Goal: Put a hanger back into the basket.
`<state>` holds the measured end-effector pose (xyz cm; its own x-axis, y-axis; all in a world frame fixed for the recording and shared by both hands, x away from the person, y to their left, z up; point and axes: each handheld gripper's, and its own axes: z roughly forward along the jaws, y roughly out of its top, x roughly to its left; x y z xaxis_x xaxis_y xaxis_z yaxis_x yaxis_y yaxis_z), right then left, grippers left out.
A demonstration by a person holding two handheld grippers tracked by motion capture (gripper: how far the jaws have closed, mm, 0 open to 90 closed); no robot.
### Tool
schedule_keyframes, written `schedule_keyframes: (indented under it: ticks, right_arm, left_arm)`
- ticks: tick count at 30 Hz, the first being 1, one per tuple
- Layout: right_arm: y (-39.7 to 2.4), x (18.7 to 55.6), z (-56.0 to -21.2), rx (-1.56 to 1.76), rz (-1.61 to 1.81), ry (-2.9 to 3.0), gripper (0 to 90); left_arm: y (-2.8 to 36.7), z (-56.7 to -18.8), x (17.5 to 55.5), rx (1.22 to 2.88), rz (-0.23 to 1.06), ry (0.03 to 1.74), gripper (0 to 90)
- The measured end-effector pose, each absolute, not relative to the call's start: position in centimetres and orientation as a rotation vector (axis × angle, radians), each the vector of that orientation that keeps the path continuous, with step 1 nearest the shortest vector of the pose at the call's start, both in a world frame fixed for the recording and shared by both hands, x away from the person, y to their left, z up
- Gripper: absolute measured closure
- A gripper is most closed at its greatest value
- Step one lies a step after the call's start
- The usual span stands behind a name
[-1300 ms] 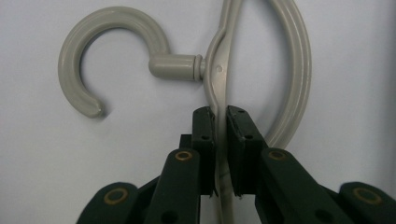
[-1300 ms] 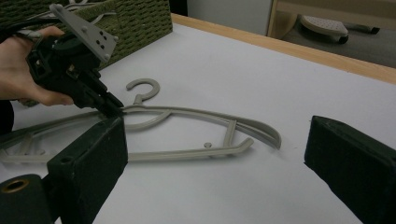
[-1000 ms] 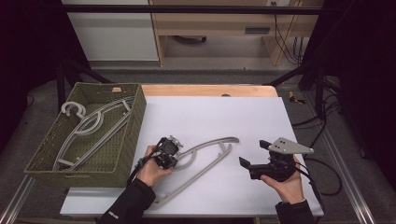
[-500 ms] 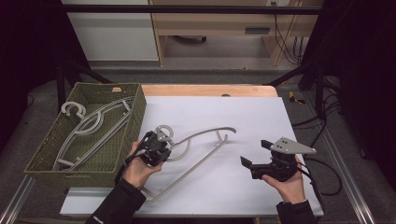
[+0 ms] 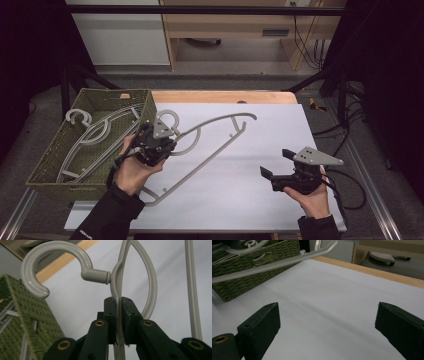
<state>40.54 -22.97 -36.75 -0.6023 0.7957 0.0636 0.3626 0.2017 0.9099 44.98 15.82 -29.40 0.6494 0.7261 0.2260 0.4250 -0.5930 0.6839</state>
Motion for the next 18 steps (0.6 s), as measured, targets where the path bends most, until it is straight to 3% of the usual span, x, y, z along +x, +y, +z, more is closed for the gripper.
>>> schedule_keyframes:
  ticks: [18]
  right_arm:
    - [-23.0, 40.6, -36.8, 1.079, 1.371, 2.054, 6.6]
  left_arm:
    - [22.7, -24.0, 47.4, 2.18, 0.78, 1.009, 82.9]
